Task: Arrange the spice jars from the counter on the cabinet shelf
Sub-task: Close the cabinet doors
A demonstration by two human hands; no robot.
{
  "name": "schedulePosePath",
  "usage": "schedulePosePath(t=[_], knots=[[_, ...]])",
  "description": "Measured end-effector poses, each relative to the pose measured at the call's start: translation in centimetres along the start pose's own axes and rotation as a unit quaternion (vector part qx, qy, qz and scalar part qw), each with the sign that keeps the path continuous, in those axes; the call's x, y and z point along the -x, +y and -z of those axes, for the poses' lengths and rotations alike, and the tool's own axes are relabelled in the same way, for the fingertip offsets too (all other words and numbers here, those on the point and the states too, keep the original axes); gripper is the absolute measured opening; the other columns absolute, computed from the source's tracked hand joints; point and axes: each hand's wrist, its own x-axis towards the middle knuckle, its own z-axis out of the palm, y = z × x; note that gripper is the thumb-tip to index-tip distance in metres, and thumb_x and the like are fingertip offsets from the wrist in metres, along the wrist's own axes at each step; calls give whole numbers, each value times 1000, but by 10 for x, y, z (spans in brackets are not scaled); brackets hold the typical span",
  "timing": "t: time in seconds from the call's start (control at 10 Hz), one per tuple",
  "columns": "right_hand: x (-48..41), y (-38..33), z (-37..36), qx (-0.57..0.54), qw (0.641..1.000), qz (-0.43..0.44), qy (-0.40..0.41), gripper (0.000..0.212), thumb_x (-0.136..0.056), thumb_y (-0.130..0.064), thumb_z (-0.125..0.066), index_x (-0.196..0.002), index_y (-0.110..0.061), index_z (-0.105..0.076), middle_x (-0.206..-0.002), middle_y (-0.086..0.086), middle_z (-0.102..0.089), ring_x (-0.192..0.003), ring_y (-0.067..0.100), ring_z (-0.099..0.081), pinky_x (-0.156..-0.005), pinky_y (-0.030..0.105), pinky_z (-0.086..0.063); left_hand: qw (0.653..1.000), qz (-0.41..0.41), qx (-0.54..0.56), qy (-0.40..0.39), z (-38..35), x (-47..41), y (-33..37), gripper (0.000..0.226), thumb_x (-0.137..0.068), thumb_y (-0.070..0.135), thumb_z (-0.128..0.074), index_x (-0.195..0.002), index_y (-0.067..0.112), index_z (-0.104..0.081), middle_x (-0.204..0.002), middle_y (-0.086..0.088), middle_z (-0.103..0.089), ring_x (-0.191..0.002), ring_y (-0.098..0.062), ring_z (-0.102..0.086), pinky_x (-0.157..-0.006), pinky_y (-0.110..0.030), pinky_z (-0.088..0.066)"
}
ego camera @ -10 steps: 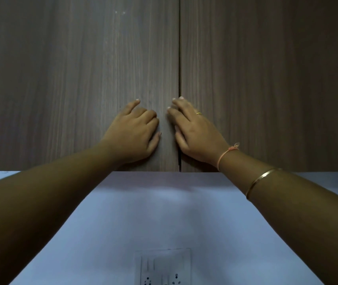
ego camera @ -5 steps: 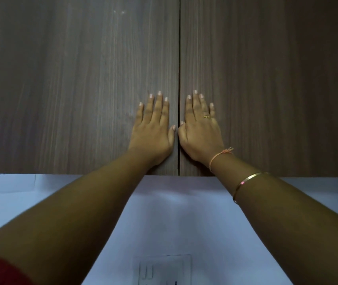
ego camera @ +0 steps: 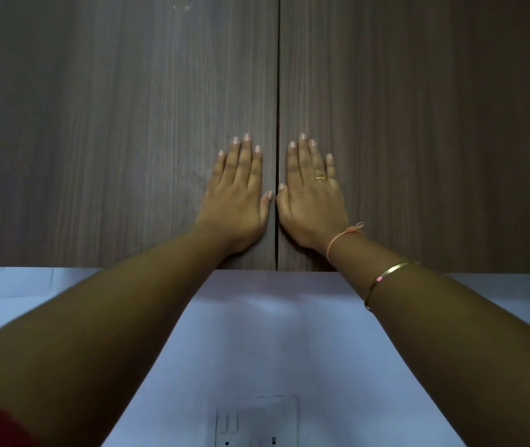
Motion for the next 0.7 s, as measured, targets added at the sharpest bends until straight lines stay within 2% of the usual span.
schedulePosePath(t=[0.1, 0.2, 0.3, 0.4, 0.5, 0.7], knots=[[-2, 2, 13, 2, 999, 6, -48, 66, -98, -32, -27, -151, -6, 3, -160, 12, 8, -148, 23, 8, -119, 41, 6, 999, -2, -5, -49, 13, -2, -1, 71, -97, 42, -24, -147, 2, 8, -156, -18, 14, -144, -27, 16, -115, -37, 11], [-5, 5, 31, -13, 996, 13, -90, 64, -99, -33, -28, -151, -6, -1, -160, 11, 5, -148, 22, 5, -120, 40, 0, 994, -1, -26, -110, 30, -7, -2, 79, -94, 47, -31, -148, 4, 7, -156, -17, 12, -145, -27, 12, -116, -37, 6], [-10, 7, 52, -60, 991, 3, -123, 61, -100, -33, -28, -151, -5, -7, -161, 10, -1, -148, 21, -1, -120, 38, -5, 985, -2, -49, -168, 51, -18, -5, 77, -95, 50, -29, -149, 6, 5, -158, -14, 7, -146, -26, 6, -117, -39, 3], [-11, 3, 65, -74, 991, -9, -107, 60, -101, -32, -27, -151, -4, -9, -160, 12, -3, -148, 23, -3, -120, 39, -6, 986, 5, -61, -157, 69, -23, -9, 76, -95, 52, -24, -149, 8, 7, -158, -11, 4, -146, -24, 6, -116, -41, 5], [-9, 0, 75, -56, 997, -4, -61, 60, -100, -32, -28, -151, -4, -10, -160, 13, -5, -148, 23, -2, -119, 40, -3, 991, 19, -58, -121, 78, -21, -12, 78, -94, 54, -22, -148, 8, 11, -157, -13, 12, -144, -25, 14, -115, -41, 9], [-9, 3, 92, -42, 999, -11, 15, 61, -99, -32, -29, -150, -4, -12, -160, 13, -6, -148, 23, -1, -119, 40, -1, 998, 24, -51, -38, 84, -16, -7, 81, -93, 57, -19, -147, 7, 13, -157, -13, 16, -144, -25, 18, -115, -43, 11]])
